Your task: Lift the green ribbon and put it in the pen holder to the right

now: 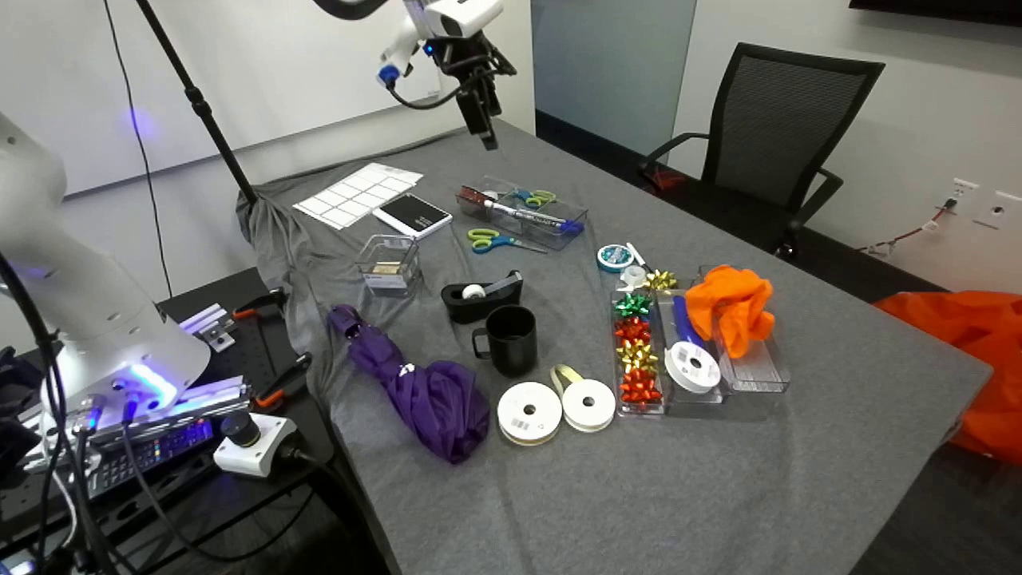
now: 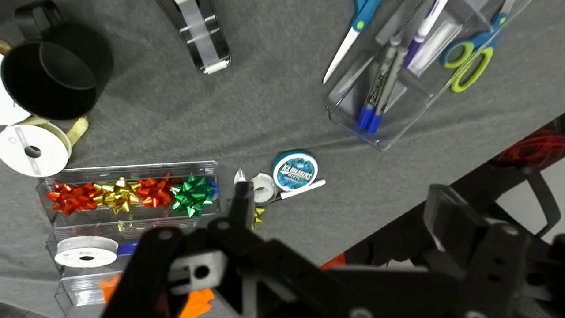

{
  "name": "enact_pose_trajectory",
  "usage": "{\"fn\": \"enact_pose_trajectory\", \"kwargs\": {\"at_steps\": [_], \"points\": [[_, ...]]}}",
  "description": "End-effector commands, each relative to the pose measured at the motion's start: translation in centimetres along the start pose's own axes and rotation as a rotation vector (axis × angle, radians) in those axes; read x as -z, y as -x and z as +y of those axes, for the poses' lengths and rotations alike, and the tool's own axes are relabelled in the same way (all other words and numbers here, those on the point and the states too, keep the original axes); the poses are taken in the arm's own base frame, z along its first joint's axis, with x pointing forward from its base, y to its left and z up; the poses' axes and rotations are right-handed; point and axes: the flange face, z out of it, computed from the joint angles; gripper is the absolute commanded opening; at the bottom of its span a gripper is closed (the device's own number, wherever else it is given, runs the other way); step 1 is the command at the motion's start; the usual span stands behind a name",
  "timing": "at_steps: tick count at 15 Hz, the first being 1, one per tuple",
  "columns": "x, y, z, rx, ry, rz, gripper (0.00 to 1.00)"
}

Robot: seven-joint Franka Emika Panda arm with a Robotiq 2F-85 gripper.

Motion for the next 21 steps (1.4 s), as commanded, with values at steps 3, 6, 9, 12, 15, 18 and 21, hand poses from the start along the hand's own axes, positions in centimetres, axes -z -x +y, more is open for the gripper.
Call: {"fn": "enact_pose_trajectory", "kwargs": {"at_steps": [3,6,9,12,15,18,21], "points": [[-5.4,-3.6,4.4,-0.095,-0.035,0.058,1.00],[-7.8,-5.2,6.0,-0.127,-0.021,0.068,1.00],[-9.8,-7.3,7.0,-0.148,0.024,0.094,1.00],[-9.7,-6.9,7.2,-0.133,0.035,0.092,1.00],[-11.1,-8.1,7.6,-0.127,0.060,0.103,1.00],[-11.0,-8.2,7.5,-0.126,0.058,0.107,1.00],[-12.2,-8.6,7.8,-0.093,0.093,0.071,1.00]]}}
